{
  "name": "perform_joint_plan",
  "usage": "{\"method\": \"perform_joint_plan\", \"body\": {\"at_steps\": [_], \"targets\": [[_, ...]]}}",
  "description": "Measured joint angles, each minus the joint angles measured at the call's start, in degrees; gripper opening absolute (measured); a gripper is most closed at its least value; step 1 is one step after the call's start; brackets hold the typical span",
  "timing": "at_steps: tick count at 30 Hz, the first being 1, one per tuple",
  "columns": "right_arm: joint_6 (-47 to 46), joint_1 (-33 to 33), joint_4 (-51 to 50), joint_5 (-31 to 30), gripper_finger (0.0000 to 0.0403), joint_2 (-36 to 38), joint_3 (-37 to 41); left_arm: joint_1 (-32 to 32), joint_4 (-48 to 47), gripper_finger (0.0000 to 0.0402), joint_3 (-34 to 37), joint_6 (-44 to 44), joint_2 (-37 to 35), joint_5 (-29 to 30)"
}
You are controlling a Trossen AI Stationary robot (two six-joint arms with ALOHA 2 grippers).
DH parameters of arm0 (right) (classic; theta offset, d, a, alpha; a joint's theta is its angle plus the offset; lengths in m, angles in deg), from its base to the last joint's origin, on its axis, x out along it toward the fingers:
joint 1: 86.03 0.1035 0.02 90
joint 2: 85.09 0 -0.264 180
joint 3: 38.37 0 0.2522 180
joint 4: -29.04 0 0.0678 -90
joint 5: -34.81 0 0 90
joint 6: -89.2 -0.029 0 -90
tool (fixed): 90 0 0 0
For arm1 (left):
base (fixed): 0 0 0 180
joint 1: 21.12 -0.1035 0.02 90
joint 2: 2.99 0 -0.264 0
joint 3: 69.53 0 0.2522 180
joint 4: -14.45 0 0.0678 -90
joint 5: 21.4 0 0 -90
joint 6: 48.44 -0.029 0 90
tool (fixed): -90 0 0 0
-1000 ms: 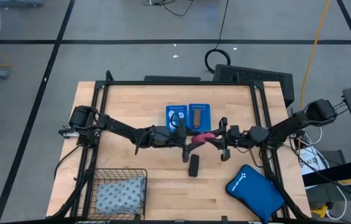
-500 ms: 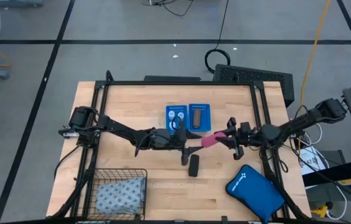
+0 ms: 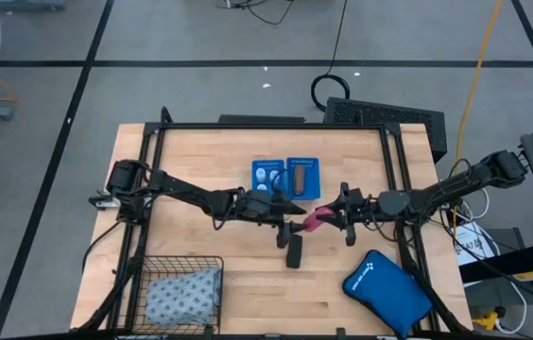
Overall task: Pick & place medical supplies in basket/bin
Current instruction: Put the pink bandage into the right blue bin
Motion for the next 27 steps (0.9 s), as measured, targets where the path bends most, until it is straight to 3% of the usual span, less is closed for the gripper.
{"method": "perform_joint_plan", "body": {"at_steps": [6,12,27], "targets": [[0.7,0.0,4.1,0.7,0.0075,-3.8,0.0,0.4,-1.2,0.0280,-3.9,-4.2,1.8,-1.3],[1.2,0.0,7.5,4.5,0.0075,-5.0,0.0,-0.5,-0.8,0.0288,-4.3,-3.2,1.7,-1.4],[5.7,0.0,11.5,4.3,0.0075,-5.8,0.0,-0.8,-0.6,0.0227,-4.3,-3.0,1.7,-2.5]]}}
